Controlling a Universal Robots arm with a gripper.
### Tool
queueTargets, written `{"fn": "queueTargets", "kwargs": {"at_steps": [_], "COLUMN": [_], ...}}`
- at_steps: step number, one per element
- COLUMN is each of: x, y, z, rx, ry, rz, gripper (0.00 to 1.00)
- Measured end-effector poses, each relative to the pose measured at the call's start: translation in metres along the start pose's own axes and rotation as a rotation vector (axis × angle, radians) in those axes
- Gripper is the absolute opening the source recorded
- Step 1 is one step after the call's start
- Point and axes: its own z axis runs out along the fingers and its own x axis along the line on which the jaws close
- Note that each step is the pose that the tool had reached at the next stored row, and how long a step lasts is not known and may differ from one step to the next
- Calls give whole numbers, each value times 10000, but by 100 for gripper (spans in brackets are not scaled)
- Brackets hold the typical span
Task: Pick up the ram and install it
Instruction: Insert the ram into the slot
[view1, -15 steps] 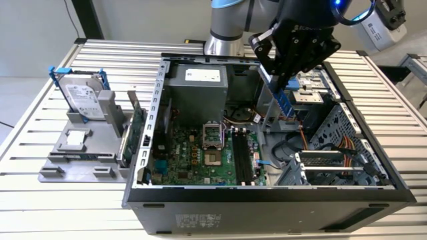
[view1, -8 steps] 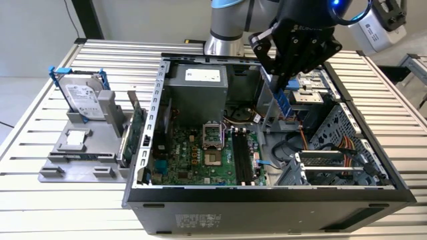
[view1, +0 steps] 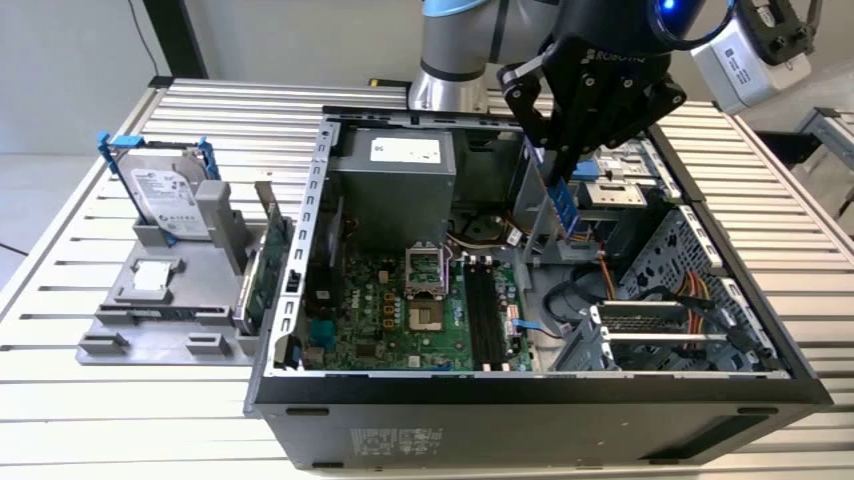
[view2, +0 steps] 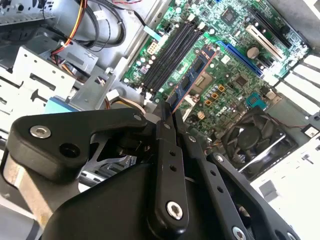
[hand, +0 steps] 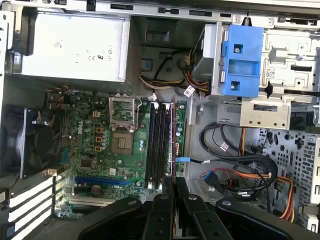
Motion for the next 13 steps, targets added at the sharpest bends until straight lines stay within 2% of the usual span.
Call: {"fn": "queueTargets", "kwargs": {"at_steps": [9, 13], "x": [0, 0], "y": [-1, -1], "z": [0, 0], "rx": [-2, -3], "ry": [-21, -25], "rz": [537, 643], "gripper": [0, 0]}}
